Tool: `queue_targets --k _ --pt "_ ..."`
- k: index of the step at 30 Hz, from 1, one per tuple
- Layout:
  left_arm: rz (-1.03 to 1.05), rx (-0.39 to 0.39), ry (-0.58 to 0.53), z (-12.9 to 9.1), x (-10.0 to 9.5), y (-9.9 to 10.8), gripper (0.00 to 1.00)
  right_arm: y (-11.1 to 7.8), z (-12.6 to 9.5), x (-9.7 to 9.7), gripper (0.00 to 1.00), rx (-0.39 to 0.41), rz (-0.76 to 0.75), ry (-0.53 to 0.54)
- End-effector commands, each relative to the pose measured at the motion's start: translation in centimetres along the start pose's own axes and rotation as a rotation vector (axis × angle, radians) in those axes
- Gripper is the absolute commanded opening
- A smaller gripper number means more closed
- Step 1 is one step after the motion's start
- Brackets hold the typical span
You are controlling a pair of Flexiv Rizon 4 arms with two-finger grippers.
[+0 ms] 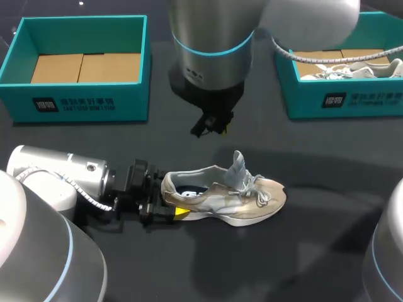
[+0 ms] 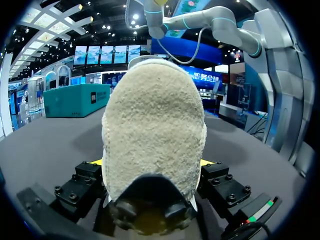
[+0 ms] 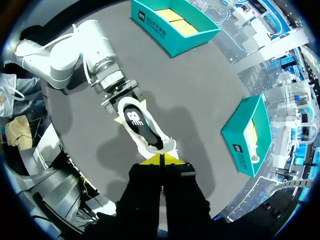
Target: Take the shoe out of the shoebox, open the shoe tongue, remove and reinsert the insole, then place the shoe into the shoebox
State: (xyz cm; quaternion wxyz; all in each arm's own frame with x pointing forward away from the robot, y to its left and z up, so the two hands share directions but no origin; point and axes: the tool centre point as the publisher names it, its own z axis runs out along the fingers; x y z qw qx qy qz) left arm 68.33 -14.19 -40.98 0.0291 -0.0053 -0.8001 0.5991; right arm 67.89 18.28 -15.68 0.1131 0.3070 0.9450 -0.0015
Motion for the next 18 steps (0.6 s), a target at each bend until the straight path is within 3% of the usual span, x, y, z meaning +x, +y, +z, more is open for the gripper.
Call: queue_targets --k 1,3,13,18 --pt "0.000 -0.001 -0.001 0.1 0.0 0.0 0.00 -0.2 0.4 -0.4 0.00 -0.006 0.001 0.015" --pt "0.000 -0.001 -0.001 0.1 0.0 0.0 0.00 -0.2 0.4 -0.4 0.00 -0.006 0.001 0.015" --pt "0.000 -0.001 -0.001 0.1 0.0 0.0 0.00 2.8 4.1 2.3 0.00 -0.044 -0.298 0.016" --pt "0.000 -0.001 -0.001 0.1 0.0 0.0 0.00 3.2 5.7 3.5 0.00 -0.082 -0.376 0.046"
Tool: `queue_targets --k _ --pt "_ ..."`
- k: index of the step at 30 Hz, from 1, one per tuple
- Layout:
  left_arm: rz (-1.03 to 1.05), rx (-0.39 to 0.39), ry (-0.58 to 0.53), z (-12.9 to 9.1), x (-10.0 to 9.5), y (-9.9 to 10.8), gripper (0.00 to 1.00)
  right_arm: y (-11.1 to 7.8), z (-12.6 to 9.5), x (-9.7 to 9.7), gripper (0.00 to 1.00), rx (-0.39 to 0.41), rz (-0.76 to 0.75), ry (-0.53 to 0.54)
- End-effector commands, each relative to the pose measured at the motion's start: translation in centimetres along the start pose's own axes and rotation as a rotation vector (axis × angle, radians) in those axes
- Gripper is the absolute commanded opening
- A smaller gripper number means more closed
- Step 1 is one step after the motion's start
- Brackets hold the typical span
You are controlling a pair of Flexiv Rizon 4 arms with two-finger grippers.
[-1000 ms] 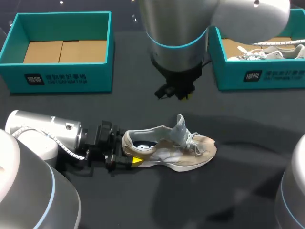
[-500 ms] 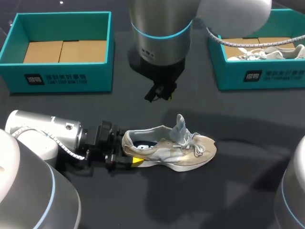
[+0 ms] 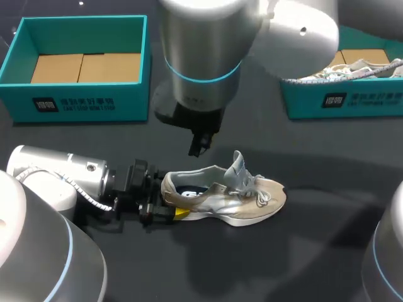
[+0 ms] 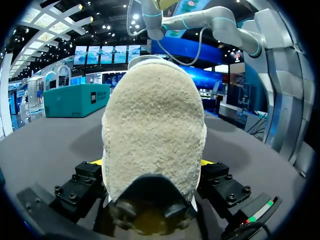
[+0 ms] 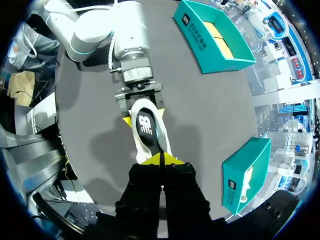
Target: Take the shoe out of the shoebox, open the shoe tongue, remove and reinsert the insole, then place the shoe into the shoebox
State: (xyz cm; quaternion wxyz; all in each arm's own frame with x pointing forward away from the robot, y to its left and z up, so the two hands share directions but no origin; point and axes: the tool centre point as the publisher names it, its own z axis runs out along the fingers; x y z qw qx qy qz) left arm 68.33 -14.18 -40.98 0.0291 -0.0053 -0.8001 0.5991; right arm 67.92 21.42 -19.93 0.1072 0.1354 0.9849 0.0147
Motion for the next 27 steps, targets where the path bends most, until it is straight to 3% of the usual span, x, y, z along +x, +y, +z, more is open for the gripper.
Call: queue_targets --k 1,2,17,18,27 --pt "0.000 -0.001 -0.001 0.1 0.0 0.0 0.00 1.1 2.1 0.6 0.00 -0.052 -0.058 0.017" --pt "0.000 -0.001 -0.001 0.1 0.0 0.0 0.00 1.1 2.4 0.9 0.00 -0.092 -0.095 0.038" --pt "0.000 -0.001 -0.001 0.1 0.0 0.0 0.00 1.1 2.4 0.9 0.00 -0.092 -0.095 0.038" --pt "0.000 -0.001 -0.001 0.1 0.0 0.0 0.00 1.4 3.1 0.9 0.00 -0.052 -0.100 0.049" --pt "0.000 -0.001 -0.001 0.1 0.0 0.0 0.00 2.4 7.6 2.0 0.00 -0.122 -0.168 0.095"
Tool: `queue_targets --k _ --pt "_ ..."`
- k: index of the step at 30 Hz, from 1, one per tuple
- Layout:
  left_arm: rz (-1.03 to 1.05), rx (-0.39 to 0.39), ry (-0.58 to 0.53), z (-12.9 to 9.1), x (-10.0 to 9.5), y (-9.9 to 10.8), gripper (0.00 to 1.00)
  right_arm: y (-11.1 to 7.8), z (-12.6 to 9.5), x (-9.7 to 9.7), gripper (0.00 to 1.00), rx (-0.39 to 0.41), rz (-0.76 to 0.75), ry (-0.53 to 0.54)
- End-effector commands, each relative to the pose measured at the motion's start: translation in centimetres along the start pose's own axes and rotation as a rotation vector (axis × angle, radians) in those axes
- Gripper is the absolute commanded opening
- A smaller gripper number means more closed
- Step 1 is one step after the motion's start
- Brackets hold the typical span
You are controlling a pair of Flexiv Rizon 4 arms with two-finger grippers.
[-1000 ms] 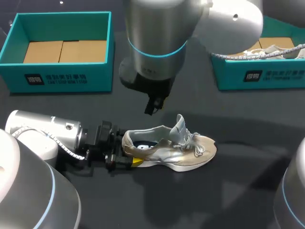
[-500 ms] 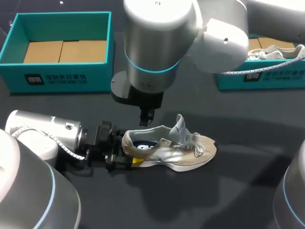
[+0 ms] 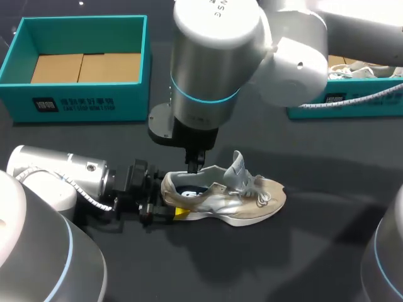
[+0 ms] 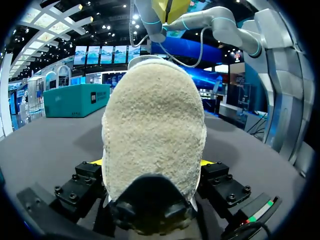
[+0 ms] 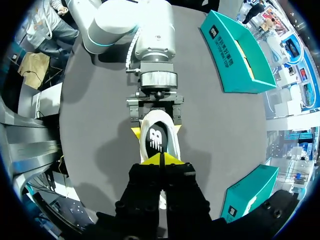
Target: Take the shoe out of the shoebox, open the shoe tongue, remove and reinsert the insole, then place the shoe into the shoebox
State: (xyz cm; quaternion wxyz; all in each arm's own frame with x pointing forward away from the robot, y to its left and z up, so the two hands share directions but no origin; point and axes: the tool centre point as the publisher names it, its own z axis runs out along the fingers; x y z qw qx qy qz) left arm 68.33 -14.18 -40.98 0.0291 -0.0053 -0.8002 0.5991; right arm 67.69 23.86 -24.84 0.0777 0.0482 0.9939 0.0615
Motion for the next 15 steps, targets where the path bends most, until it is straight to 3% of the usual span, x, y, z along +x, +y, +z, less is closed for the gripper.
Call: queue_targets --k 1,6,15 --pt "0.000 -0.001 -0.001 0.1 0.0 0.0 0.00 0.1 3.2 -0.1 0.00 -0.023 -0.004 0.023" --pt "0.000 -0.001 -0.001 0.1 0.0 0.0 0.00 -0.3 4.9 0.2 0.00 -0.040 -0.015 0.048" --pt "0.000 -0.001 -0.001 0.1 0.0 0.0 0.00 -0.3 4.9 0.2 0.00 -0.040 -0.015 0.048"
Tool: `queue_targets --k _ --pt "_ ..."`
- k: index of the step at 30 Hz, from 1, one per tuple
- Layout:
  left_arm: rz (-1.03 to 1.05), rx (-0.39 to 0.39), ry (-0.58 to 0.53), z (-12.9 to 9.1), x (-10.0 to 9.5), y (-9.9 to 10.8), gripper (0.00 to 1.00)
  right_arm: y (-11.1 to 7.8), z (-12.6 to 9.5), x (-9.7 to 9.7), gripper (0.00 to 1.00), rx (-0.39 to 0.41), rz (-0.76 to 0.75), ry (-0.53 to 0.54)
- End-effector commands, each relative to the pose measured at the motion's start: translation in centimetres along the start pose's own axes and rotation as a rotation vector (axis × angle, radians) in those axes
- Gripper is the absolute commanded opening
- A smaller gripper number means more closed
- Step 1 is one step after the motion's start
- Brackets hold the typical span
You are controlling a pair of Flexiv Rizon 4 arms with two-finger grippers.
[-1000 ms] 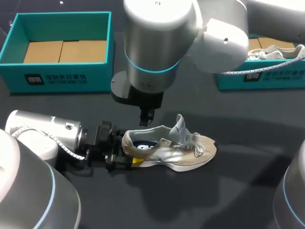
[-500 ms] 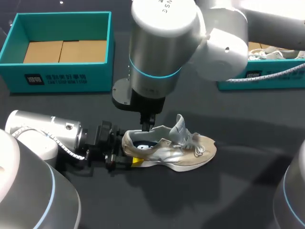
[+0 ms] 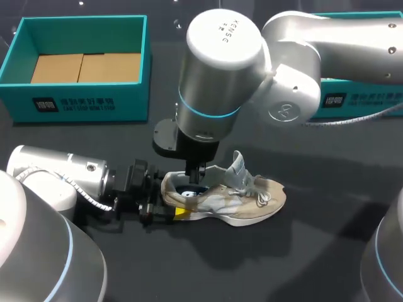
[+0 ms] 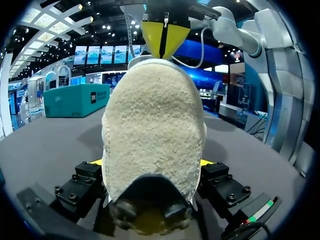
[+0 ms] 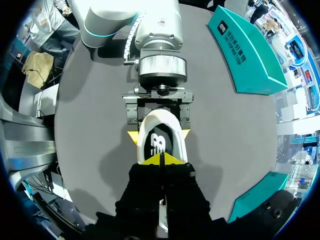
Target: Take the shoe out of the shoebox, open the shoe tongue, remove and reinsert the insole, then place the shoe into the shoebox
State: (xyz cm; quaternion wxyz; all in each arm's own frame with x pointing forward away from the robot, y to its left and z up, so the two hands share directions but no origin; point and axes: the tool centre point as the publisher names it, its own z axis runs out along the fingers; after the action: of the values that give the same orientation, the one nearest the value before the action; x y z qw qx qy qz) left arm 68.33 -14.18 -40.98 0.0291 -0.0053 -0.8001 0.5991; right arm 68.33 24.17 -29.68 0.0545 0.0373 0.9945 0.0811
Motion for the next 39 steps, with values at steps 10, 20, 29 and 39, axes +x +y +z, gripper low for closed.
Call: queue_targets --k 10,20,29,39 --pt "0.000 -0.001 -0.001 0.1 0.0 0.0 0.00 -0.1 3.6 -0.5 0.00 0.004 -0.036 0.021" --pt "0.000 -0.001 -0.001 0.1 0.0 0.0 0.00 -0.7 5.9 -0.2 0.00 -0.005 -0.036 0.005" --pt "0.000 -0.001 -0.001 0.1 0.0 0.0 0.00 -1.5 7.2 -0.3 0.00 0.010 -0.040 -0.029" --pt "0.000 -0.001 -0.001 0.1 0.0 0.0 0.00 -2.4 8.6 -0.9 0.00 0.029 -0.038 -0.051"
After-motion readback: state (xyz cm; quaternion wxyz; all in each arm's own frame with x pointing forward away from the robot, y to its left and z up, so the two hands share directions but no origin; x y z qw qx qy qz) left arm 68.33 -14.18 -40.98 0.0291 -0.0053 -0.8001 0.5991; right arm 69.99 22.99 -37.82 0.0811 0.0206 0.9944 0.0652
